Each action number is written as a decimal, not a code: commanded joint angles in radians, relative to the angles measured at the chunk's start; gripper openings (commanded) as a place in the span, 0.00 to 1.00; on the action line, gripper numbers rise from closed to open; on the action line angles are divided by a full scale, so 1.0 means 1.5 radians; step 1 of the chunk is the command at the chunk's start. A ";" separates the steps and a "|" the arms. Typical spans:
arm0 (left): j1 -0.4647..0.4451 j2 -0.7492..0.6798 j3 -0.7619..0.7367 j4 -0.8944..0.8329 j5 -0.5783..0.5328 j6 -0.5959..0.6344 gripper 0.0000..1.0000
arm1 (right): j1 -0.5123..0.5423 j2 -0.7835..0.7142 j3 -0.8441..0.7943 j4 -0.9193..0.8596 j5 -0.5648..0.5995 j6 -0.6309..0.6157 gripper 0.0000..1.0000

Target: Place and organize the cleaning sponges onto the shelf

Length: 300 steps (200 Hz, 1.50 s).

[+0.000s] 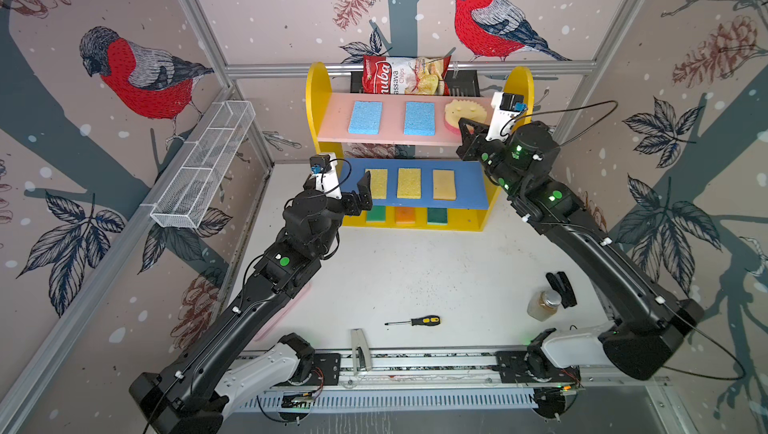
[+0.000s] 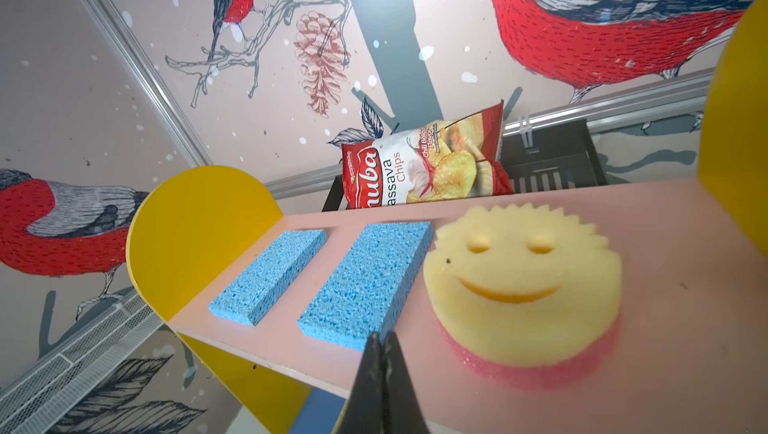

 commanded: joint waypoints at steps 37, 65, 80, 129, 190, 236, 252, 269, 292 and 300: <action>0.073 -0.007 0.025 0.016 0.017 -0.056 0.97 | 0.045 0.118 0.108 -0.024 -0.090 0.018 0.02; 0.094 -0.036 0.016 0.001 0.003 -0.067 0.97 | 0.103 0.218 0.219 -0.079 -0.084 -0.019 0.01; 0.101 -0.057 0.003 -0.009 -0.029 -0.074 0.97 | 0.125 0.257 0.264 -0.097 -0.079 -0.031 0.01; 0.151 -0.113 -0.040 -0.032 -0.080 -0.103 0.97 | 0.171 0.353 0.374 -0.128 -0.070 -0.055 0.01; 0.181 -0.113 -0.060 -0.032 -0.041 -0.115 0.97 | 0.170 0.411 0.437 -0.143 -0.047 -0.052 0.00; 0.190 -0.108 -0.060 -0.029 -0.024 -0.121 0.97 | 0.167 0.419 0.441 -0.139 -0.035 -0.052 0.00; 0.193 -0.107 -0.060 -0.028 -0.019 -0.125 0.97 | 0.164 0.423 0.445 -0.140 -0.033 -0.052 0.00; 0.193 -0.104 -0.063 -0.029 -0.015 -0.127 0.97 | 0.161 0.429 0.451 -0.140 -0.032 -0.049 0.00; 0.196 -0.102 -0.061 -0.030 -0.010 -0.129 0.97 | 0.155 0.439 0.460 -0.140 -0.038 -0.042 0.00; 0.197 -0.101 -0.061 -0.029 -0.010 -0.129 0.97 | 0.153 0.442 0.460 -0.141 -0.041 -0.038 0.00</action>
